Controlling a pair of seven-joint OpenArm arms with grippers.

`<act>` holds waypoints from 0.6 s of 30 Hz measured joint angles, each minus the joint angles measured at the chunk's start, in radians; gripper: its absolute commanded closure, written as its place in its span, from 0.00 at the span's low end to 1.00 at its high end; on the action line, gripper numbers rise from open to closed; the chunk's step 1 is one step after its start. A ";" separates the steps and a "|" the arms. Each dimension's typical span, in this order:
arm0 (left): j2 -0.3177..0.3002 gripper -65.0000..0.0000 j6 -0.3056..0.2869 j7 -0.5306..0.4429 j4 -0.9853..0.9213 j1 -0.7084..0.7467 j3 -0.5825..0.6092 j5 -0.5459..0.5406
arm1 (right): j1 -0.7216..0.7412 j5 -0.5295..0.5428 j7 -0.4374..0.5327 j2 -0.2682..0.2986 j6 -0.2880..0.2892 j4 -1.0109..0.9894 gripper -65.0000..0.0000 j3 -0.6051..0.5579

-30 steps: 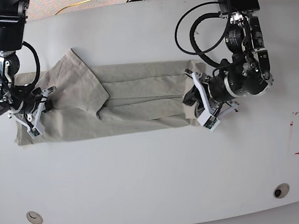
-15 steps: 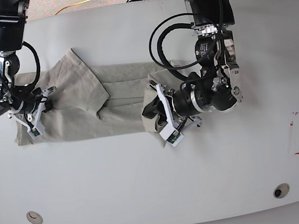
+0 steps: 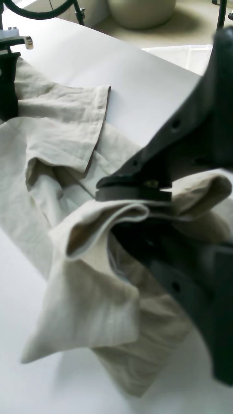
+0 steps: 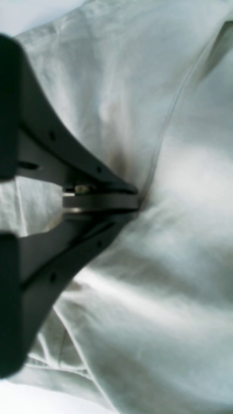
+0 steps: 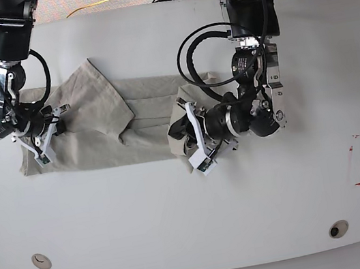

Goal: Layout the t-shirt on the table in an organized manner, then fold the t-shirt properly
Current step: 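Carry the strip end in the left gripper toward the right gripper, then lay the left gripper's end over the strip's middle, folding it in half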

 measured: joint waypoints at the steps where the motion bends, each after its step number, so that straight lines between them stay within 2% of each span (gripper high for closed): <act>1: 0.000 0.99 0.000 0.000 0.000 0.000 0.001 0.000 | 0.000 0.000 0.000 0.000 0.000 0.000 0.99 0.000; 18: 0.001 0.99 0.000 -0.001 0.000 0.002 0.056 0.000 | 0.000 0.000 0.000 -0.002 0.000 0.000 0.99 0.000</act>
